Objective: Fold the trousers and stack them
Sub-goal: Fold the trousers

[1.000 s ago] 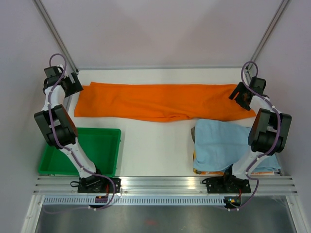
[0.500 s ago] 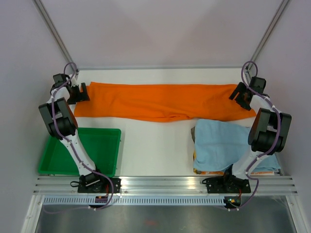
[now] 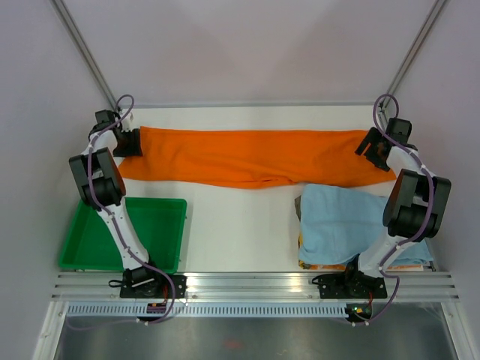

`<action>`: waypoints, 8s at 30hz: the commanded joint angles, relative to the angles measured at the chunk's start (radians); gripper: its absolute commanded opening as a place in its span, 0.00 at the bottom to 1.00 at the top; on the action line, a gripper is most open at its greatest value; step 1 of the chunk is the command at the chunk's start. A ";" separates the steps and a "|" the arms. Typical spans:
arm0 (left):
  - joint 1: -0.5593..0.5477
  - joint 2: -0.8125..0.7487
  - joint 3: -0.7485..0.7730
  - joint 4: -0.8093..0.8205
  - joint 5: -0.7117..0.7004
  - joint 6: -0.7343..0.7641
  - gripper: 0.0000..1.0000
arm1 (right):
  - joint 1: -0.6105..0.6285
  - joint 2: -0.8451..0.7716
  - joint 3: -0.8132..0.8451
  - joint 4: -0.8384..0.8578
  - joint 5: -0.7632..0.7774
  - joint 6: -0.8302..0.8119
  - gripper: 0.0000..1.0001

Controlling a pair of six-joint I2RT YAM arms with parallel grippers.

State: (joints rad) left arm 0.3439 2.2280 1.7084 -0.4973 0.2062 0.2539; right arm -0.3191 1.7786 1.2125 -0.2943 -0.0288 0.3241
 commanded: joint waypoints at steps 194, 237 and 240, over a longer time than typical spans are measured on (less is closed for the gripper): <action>-0.892 -0.940 -0.797 0.359 -0.542 -1.210 0.93 | 0.545 -0.062 0.179 -0.149 -0.062 -0.163 0.78; -1.105 -0.468 -0.632 0.573 -0.059 -0.746 0.41 | 0.247 0.130 0.076 0.030 0.033 -0.002 0.00; -1.059 -0.572 -0.616 0.513 -0.065 -0.754 0.60 | 0.249 0.087 0.091 0.009 -0.051 -0.023 0.03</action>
State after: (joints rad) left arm -0.7536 1.8091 1.0718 0.0418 0.1177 -0.4667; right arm -0.0647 1.9331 1.2591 -0.2840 -0.0360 0.3359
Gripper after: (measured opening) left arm 0.556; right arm 0.016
